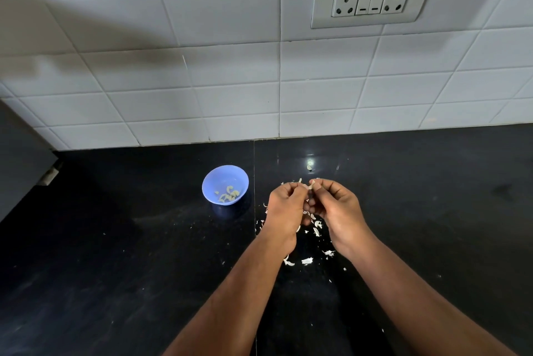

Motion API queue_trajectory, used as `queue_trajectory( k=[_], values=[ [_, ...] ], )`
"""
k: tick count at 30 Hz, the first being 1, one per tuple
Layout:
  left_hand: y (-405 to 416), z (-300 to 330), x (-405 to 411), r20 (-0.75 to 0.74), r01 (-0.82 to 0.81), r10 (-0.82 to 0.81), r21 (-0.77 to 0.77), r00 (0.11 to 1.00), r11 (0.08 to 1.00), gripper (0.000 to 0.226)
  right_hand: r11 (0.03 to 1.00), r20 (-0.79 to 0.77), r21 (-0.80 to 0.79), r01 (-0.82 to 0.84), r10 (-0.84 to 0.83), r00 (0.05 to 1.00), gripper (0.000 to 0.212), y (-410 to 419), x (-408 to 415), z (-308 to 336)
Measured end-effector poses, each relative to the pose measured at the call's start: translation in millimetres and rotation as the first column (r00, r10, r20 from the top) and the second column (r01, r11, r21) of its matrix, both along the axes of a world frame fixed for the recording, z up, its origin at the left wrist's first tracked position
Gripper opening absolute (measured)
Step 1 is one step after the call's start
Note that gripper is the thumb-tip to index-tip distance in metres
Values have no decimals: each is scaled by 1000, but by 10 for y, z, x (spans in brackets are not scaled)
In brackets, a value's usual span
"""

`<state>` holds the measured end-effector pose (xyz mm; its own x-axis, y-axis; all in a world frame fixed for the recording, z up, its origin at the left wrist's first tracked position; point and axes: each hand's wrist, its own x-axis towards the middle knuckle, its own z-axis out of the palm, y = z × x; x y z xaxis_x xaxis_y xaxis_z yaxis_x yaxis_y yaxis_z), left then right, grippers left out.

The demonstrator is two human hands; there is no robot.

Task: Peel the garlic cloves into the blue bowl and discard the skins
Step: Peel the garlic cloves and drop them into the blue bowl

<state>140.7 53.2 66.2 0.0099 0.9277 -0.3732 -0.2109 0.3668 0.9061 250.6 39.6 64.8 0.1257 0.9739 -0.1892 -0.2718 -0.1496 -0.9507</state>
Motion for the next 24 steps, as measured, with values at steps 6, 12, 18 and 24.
queue_trajectory(
  k=[6,12,18,24],
  values=[
    [-24,-35,-30,-38,41,-40,29,998,999,14,994,-231,-110,22,-47,972,18,12,-32,-112],
    [-78,-78,-158,-148,48,-60,-84,987,995,21,986,-212,-149,79,-110,971,13,68,115,-211],
    [-105,-167,-204,-485,263,-256,-55,836,963,38,996,289,-46,-81,90,953,21,20,192,-219],
    [-135,-164,-139,-379,197,-156,72,912,978,8,984,567,6,-177,142,812,18,0,264,-213]
  ],
)
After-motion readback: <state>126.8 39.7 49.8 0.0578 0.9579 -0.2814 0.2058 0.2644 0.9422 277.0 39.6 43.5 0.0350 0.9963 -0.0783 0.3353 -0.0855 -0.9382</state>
